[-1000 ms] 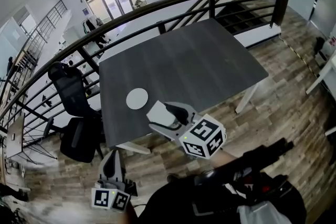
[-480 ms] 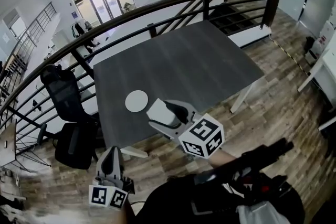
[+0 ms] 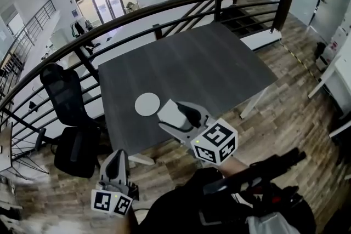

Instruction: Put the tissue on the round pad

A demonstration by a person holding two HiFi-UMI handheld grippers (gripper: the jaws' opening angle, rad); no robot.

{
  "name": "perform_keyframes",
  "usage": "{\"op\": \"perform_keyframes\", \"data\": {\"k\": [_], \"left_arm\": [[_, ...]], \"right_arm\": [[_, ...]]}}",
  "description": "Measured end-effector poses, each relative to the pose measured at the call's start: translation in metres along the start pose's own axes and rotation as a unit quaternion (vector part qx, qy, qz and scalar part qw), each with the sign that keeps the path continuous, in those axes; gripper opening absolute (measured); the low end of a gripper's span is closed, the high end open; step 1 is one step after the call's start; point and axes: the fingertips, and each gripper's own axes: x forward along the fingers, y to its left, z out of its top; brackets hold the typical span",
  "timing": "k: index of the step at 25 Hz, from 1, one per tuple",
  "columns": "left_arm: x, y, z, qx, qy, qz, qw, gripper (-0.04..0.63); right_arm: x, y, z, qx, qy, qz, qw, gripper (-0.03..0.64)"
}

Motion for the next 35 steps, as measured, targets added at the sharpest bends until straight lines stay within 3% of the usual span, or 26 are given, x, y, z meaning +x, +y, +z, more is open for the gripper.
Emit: {"op": "perform_keyframes", "data": {"k": [7, 16, 35], "left_arm": [[-0.01, 0.051, -0.01, -0.004, -0.002, 0.012, 0.9999, 0.005], [0.032, 0.071, 0.008, -0.009, -0.007, 0.054, 0.9985, 0.005], [0.09, 0.135, 0.012, 0.008, -0.007, 0.191, 0.9816, 0.005]], "right_arm": [[0.049, 0.015, -0.006, -0.005, 0.001, 0.005, 1.0, 0.314], [0.101, -0.029, 0.005, 0.001, 0.016, 0.043, 0.999, 0.314], [0.227, -0.106, 0.006, 0.01, 0.039, 0.129, 0.991, 0.314]]}}
